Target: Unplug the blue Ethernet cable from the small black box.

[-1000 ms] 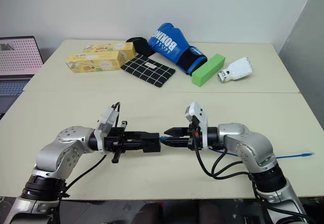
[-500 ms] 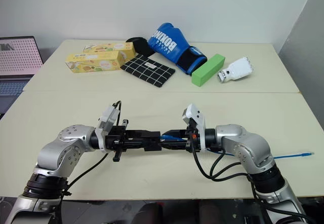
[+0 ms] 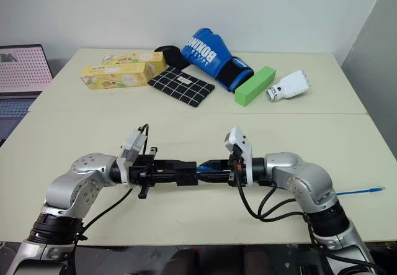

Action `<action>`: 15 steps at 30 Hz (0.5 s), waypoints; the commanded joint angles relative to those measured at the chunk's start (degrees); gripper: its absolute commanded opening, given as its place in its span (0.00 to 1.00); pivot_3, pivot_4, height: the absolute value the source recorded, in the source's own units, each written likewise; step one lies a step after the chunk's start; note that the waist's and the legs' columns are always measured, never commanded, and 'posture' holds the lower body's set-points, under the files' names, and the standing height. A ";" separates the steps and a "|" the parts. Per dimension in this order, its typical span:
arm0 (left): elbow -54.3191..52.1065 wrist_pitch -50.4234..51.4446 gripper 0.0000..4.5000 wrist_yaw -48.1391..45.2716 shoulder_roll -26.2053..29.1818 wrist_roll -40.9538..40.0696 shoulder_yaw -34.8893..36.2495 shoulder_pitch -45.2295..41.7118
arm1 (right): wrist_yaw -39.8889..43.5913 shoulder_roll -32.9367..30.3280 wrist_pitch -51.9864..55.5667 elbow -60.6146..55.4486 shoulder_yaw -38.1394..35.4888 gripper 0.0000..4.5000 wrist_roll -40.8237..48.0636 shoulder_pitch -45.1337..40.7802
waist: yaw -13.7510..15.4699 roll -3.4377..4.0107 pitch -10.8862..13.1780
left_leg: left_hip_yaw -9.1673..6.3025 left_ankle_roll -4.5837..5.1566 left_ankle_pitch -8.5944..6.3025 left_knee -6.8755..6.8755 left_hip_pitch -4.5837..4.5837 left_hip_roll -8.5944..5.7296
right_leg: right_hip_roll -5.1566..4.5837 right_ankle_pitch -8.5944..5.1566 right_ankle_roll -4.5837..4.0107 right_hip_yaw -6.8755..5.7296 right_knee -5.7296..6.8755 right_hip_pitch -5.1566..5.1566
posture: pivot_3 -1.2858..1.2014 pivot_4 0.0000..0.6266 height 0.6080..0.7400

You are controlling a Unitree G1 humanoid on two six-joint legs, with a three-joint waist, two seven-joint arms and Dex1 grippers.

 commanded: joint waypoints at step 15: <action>-2.70 0.22 0.18 -2.01 1.17 -0.79 1.02 2.11 | 4.36 -2.37 1.77 -0.82 -0.83 0.02 1.95 -1.07 | 0.01 0.00 0.00 | -0.01 0.00 0.00 0.00 -0.01 0.01 | 0.00 0.00 0.00 0.00 -0.01 0.00 | 0.52 0.24 1.00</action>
